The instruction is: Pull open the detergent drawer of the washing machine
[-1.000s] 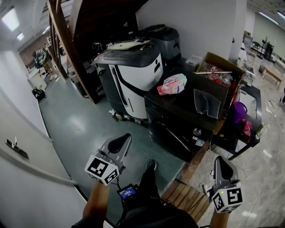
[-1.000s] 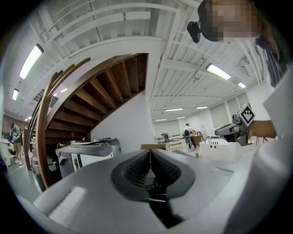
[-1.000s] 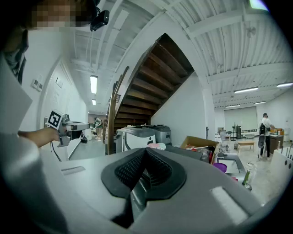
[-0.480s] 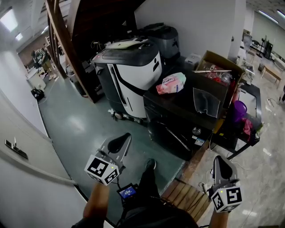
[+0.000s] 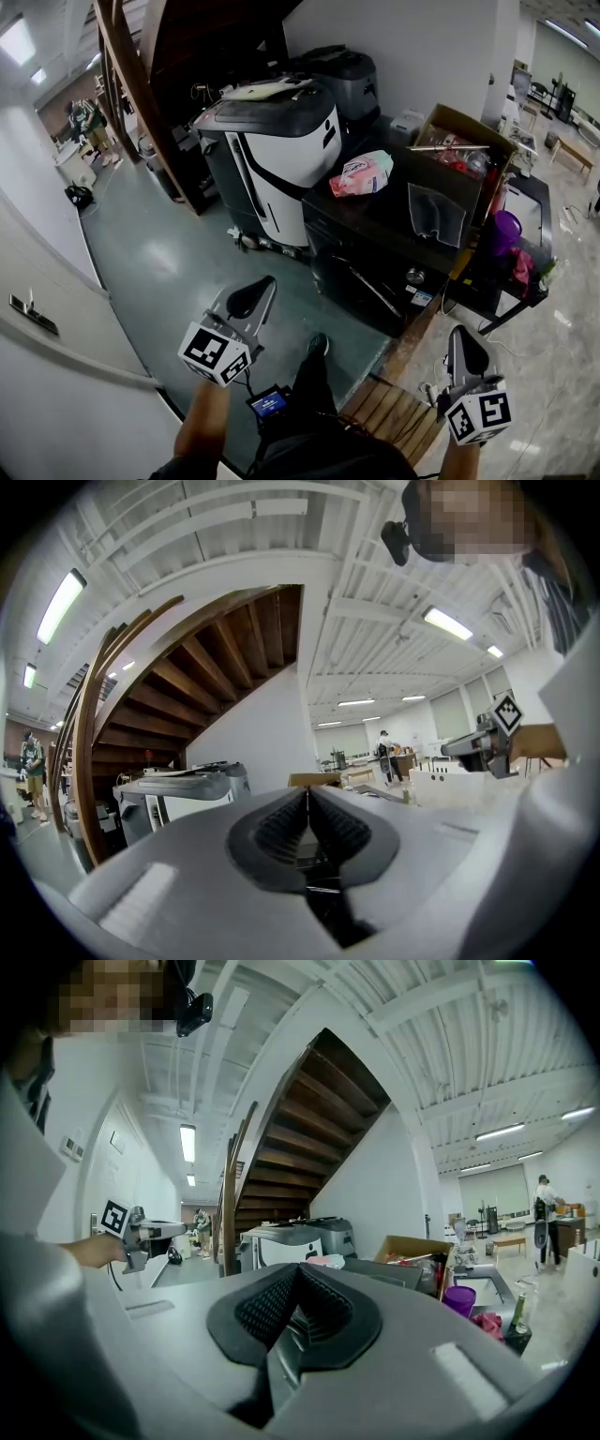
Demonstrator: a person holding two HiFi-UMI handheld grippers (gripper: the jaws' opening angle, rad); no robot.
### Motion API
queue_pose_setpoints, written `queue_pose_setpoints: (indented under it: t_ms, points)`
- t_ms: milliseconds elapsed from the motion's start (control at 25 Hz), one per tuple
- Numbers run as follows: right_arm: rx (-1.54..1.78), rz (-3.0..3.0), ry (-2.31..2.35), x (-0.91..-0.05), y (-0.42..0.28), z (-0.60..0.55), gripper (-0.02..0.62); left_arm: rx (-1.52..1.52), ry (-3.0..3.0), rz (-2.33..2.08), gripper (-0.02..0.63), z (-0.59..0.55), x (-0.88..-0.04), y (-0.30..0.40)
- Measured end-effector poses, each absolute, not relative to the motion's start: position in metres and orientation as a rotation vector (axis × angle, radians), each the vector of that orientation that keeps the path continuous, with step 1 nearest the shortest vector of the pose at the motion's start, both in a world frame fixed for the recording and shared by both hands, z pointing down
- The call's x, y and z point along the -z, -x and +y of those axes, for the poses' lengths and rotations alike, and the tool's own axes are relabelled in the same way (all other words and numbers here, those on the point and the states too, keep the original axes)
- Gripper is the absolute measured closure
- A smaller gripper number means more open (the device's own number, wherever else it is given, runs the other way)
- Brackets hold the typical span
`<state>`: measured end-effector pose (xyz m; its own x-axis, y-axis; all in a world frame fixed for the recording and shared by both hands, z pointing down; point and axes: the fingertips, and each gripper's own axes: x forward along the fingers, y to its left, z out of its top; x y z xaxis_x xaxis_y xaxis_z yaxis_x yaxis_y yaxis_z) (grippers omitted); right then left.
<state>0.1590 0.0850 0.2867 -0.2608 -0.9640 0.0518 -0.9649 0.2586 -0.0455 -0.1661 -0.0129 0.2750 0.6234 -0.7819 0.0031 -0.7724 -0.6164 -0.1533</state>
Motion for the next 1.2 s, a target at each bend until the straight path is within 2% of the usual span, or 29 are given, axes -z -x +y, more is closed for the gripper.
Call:
queue_pose_setpoints:
  t_ms: [1200]
  points:
    - [-0.164, -2.456, -1.875, -0.302, -0.159, 0.035, 0.594, 0.164, 2.752, 1.295, 0.545, -0.074, -0.304, 0.155]
